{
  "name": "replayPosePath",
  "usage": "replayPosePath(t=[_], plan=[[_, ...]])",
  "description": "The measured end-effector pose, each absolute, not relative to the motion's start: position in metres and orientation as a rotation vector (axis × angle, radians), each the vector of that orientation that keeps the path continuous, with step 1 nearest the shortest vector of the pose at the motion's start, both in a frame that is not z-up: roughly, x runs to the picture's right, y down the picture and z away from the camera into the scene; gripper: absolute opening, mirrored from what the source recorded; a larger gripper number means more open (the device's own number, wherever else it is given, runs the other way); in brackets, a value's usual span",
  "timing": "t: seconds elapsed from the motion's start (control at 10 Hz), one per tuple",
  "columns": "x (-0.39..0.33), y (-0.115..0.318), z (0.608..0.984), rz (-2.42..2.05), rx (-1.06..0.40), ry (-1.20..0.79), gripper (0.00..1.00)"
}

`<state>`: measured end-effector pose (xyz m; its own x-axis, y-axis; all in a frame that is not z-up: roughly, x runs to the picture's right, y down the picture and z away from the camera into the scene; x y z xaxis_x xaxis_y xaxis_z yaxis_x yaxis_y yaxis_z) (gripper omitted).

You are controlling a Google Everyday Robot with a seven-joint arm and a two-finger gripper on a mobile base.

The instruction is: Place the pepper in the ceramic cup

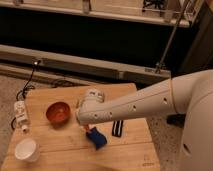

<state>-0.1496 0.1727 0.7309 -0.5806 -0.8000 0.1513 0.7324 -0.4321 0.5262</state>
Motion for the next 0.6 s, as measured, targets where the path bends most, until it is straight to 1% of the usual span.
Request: replayPosePath(t=[0.1,0.4,0.6], plan=[[-0.18,0.19,0.716,-2.116,0.224,-0.802,0.0],[-0.243,0.222,0.675,-2.261,0.392,-1.049,0.0],[-0.257,0.218,0.66,-2.335,0.449,-1.11,0.0]])
